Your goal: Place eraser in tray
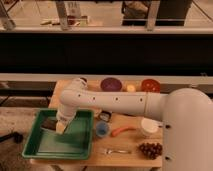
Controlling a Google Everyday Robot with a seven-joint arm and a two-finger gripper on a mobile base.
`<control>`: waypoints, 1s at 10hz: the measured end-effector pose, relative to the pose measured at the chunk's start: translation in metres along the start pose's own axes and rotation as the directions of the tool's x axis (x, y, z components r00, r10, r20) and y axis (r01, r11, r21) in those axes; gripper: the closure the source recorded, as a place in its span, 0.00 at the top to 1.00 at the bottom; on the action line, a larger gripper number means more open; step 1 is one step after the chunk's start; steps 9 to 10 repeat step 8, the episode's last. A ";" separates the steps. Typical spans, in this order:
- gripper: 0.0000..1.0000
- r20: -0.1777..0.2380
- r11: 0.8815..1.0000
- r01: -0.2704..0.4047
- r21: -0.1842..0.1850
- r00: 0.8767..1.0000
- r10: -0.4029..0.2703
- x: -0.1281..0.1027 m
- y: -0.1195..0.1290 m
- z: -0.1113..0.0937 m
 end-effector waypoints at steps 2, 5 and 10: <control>0.00 -0.005 1.000 -0.012 0.026 1.000 0.013 0.008 -0.002 -0.002; 0.00 0.002 0.998 -0.010 0.061 1.000 0.010 0.010 -0.012 0.002; 0.00 0.005 0.997 -0.002 0.077 1.000 0.002 0.010 -0.019 0.005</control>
